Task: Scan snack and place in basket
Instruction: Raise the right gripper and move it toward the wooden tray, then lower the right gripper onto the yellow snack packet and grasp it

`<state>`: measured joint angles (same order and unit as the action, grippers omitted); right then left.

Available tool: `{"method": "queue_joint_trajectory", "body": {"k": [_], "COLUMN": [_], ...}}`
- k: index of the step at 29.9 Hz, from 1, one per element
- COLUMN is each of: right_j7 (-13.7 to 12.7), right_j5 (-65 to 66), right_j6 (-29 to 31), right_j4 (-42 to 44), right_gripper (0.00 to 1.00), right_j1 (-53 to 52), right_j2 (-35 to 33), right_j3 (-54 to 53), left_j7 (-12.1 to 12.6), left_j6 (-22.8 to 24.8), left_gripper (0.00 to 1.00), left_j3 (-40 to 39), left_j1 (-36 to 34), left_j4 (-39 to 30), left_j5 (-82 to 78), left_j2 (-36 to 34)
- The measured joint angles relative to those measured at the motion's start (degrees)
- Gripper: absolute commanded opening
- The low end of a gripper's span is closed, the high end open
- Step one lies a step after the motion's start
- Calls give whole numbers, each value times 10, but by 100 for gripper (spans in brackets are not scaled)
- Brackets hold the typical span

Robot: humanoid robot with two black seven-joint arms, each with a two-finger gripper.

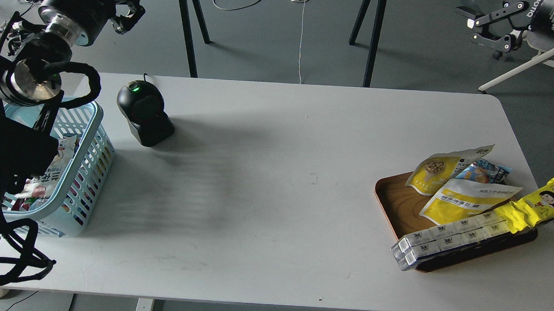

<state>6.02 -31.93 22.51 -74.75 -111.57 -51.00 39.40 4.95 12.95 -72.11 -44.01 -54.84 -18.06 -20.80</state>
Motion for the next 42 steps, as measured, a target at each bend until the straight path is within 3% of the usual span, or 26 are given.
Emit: {"method": "queue_joint_trajectory", "body": {"k": [7,12,18,23,25,29,42], "right_j7": [-11,-43,-135,-249,-270,-280,-277], "right_j5": [36,48,34,-52,-74,-95,-107], "right_j6": [3,1,-35,-132,-169,-208,-285], "right_j4": [-72,-100,-133,-162,-163,-164,-105], "right_gripper": [100,99,96,96,96,95,85], "right_j1": [-140,-181,-223,-224,-211,-173,-47], "right_j2": [86,135,175,185,184,184,178], "right_j3": [173,243,303,324,324,316,233], "left_j7": [-3,-4,-6,-6,-6,-6,-6], "left_j6": [8,16,18,18,18,18,17], "left_gripper": [100,100,100,100,100,100,100], "left_j3": [-1,-1,-3,-5,-5,-6,-5], "left_j1": [0,6,9,9,9,9,9], "left_j4": [0,0,1,1,1,1,7], "left_j5": [0,0,0,0,0,1,1], "left_j2": [-1,0,1,1,1,1,1]}}
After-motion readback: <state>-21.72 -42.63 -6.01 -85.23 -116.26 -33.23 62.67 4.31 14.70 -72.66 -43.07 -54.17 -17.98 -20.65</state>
